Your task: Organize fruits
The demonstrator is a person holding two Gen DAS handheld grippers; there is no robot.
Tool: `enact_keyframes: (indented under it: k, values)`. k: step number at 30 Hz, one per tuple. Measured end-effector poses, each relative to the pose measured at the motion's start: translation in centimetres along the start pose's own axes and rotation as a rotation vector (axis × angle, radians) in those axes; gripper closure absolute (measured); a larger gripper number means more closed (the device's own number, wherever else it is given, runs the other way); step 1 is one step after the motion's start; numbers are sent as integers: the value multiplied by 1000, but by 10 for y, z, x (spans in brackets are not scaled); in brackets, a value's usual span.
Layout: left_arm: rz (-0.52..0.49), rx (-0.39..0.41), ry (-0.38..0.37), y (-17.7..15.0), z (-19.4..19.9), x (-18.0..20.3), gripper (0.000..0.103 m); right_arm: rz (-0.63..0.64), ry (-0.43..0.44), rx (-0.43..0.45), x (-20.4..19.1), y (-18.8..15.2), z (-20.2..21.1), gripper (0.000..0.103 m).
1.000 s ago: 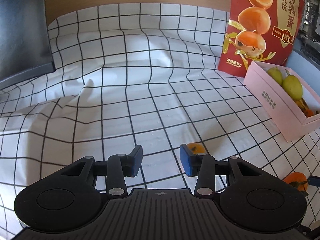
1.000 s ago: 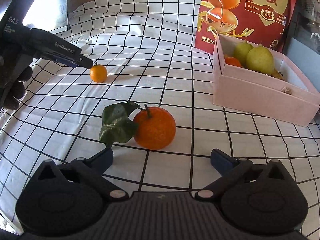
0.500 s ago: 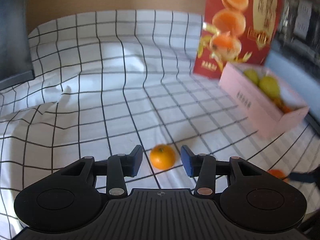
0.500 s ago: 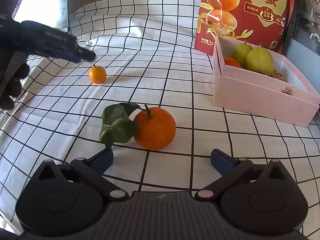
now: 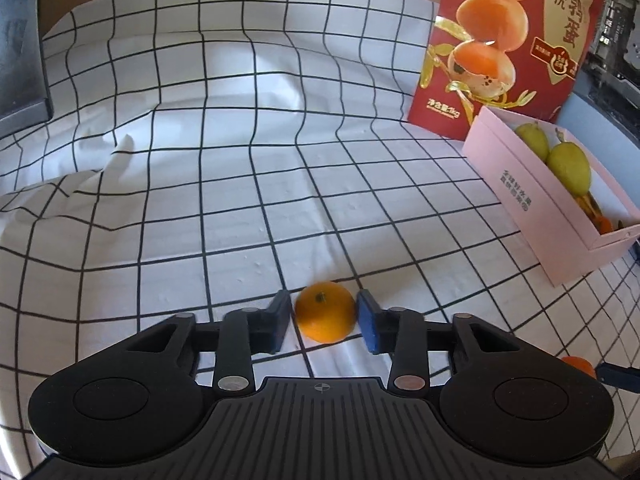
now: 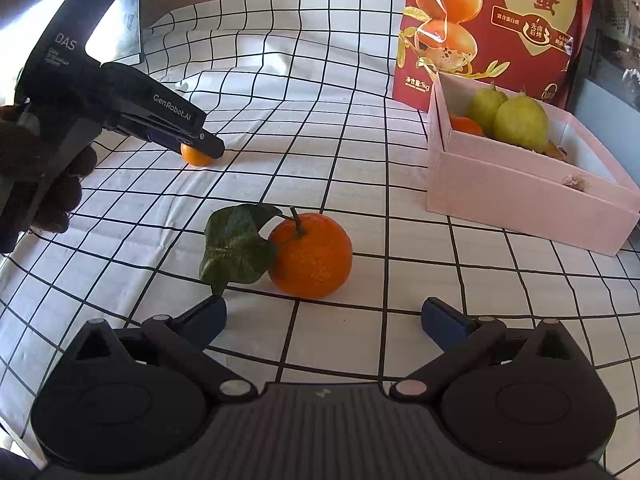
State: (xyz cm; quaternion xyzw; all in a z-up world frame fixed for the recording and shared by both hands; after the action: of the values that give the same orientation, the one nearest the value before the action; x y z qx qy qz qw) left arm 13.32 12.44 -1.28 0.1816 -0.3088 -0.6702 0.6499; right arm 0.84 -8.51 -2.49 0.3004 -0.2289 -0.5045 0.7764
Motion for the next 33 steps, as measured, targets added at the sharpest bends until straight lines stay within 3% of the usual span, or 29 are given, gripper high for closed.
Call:
enact_keyframes:
  k: [8,10,16,20,27,31,33]
  values:
    - [-15,-16,-62,-12,24,12,65,27,39,-84,2,6,-3,0]
    - [-22,-33,-84,-19,31,17,65,11,56,-120,4,10,0,8]
    - [-40,-59,-119,-31,41,31,65,24,41,-44,12,22,25,12]
    - [-42,-69,-137,-36,45,37,65,90,13,-60,12,22,17,22]
    - [-60,-96,-131,-47,50,41,65,152,45,-61,-4,35,1,24]
    - [-75,-94,-109,-51,56,40,65,118,93,-75,-5,44,-5,39]
    - [-81,-96,-102,-53,59,40,65,120,85,-81,-5,45,-8,41]
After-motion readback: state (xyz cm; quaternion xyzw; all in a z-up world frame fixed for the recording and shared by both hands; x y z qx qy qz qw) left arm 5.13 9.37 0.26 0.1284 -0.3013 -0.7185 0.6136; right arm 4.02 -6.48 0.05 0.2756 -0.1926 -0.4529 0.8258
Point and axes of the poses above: each gripper's, at about its wrist camera, not at the fingertips, and z roughly against the way its jaws point, x to its right, y to its top, the point moved 5 cm from there along -z, roughly the way its jaws point, and after that the axes turned 5 degrees about z, right-handed, at the moved point
